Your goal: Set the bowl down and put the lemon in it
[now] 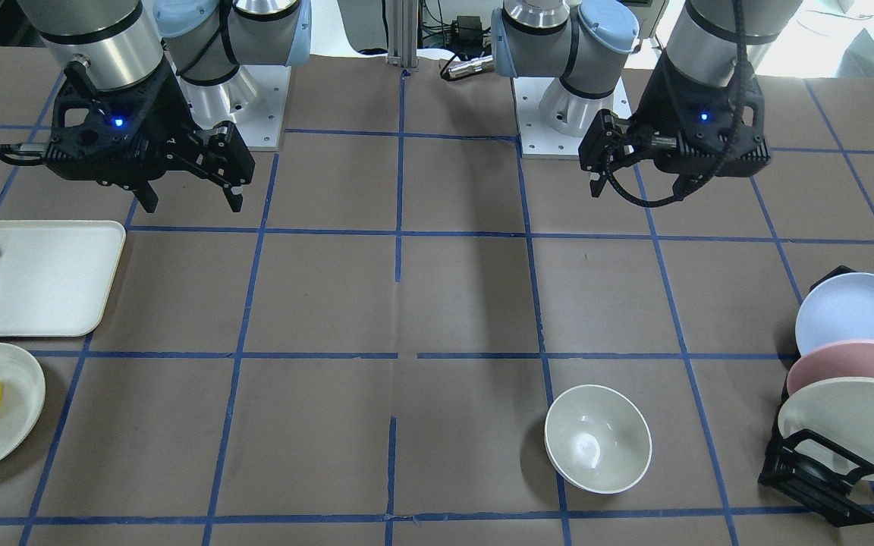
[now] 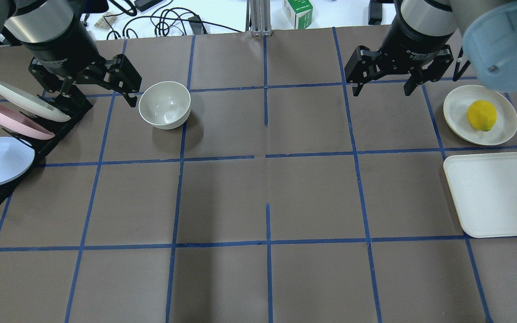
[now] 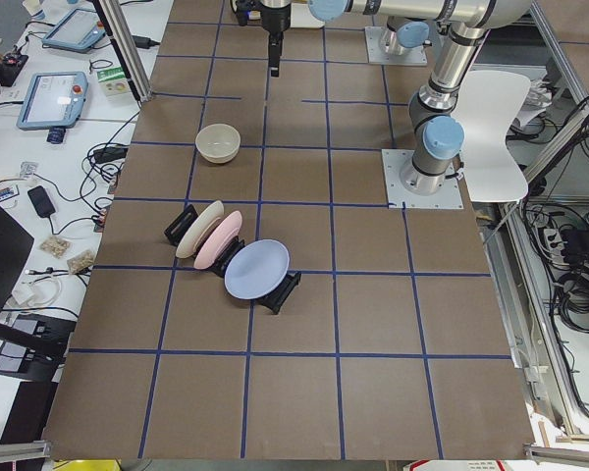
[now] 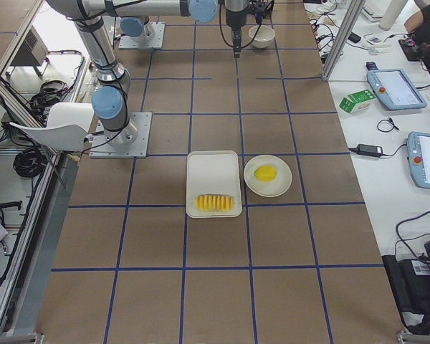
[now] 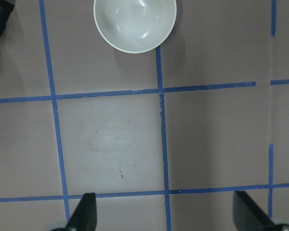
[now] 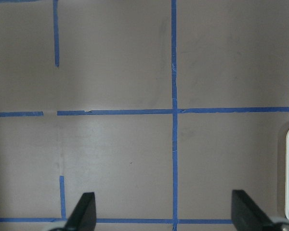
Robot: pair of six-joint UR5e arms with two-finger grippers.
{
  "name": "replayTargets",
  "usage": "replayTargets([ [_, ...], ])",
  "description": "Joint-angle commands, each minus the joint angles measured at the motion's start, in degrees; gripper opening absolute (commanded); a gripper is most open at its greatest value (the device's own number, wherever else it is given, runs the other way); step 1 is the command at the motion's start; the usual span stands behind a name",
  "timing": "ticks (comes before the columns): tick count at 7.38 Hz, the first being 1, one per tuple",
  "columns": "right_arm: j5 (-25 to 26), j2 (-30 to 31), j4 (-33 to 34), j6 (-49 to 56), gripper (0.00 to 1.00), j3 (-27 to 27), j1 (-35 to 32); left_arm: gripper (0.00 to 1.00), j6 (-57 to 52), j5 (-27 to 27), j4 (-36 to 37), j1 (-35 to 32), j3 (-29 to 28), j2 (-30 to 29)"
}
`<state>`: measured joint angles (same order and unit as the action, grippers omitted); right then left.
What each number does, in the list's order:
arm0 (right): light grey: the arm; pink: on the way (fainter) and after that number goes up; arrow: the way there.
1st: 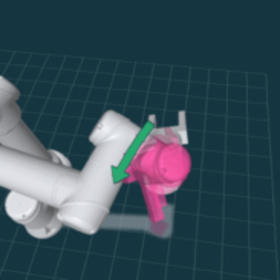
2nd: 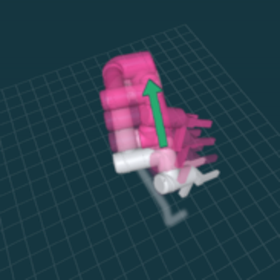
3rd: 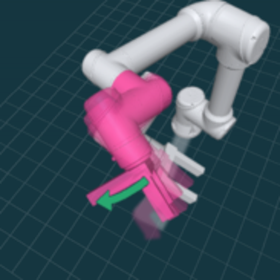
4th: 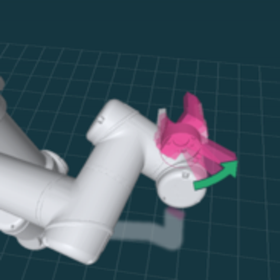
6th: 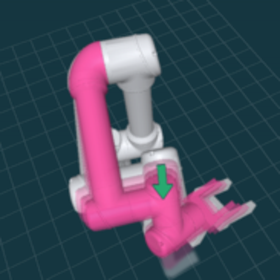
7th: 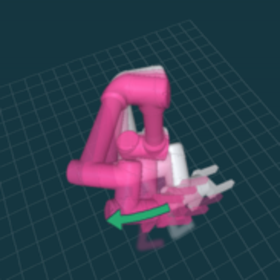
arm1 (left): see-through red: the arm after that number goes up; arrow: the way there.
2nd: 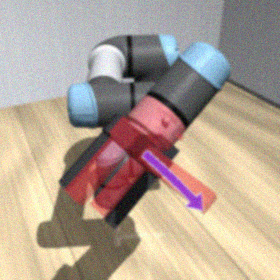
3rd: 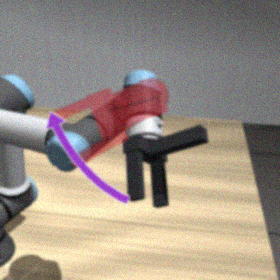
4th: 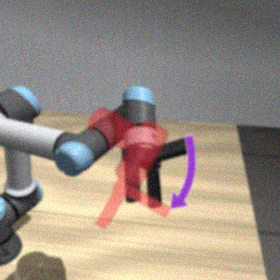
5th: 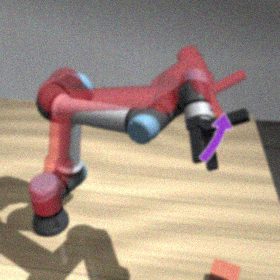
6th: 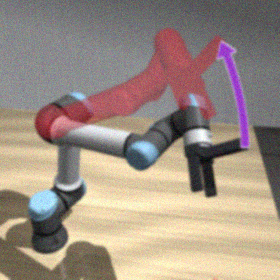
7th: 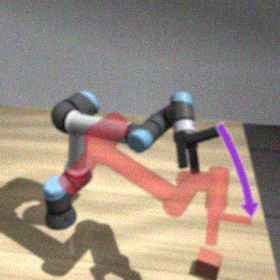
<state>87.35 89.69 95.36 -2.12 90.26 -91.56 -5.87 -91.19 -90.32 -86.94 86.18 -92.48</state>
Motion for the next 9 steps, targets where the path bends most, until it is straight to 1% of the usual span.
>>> replayTargets([
  [1,0.2,-0.4,0.2,0.5,1.00,-0.2,0.5,1.00,-7.1,1.6,10.3,5.9,-0.8,-11.3],
  [2,0.6,-0.6,0.3,4.6,1.00,-0.8,2.6,1.00,-7.9,2.4,18.1,7.0,-1.3,-17.5],
  [3,0.5,-0.6,0.0,11.7,1.00,-1.2,8.4,1.00,-8.0,2.5,22.9,7.3,-1.3,-23.1],
  [4,0.5,-0.7,-0.1,21.3,1.00,-1.0,16.9,1.00,-8.3,2.5,26.2,7.3,-1.3,-27.3],
  [5,0.5,-2.5,0.2,30.2,1.00,-0.9,23.8,1.00,-8.0,3.1,28.7,7.3,-1.3,-30.4],
  [6,0.4,-4.6,0.3,36.0,1.00,-1.7,28.8,1.00,-7.6,6.1,29.8,7.3,-1.5,-32.7],
  [7,0.4,-6.3,1.8,40.0,1.00,-1.7,32.0,0.77,-7.7,6.5,31.3,7.3,-2.2,-34.2],
  [8,1.2,-8.6,5.6,43.6,1.00,-1.7,34.2,0.46,-7.2,6.4,31.3,7.3,-2.2,-34.4],
  [9,1.2,-10.0,5.6,43.7,1.00,-1.5,34.8,0.25,-7.2,6.2,31.1,7.3,-2.2,-34.3],
])
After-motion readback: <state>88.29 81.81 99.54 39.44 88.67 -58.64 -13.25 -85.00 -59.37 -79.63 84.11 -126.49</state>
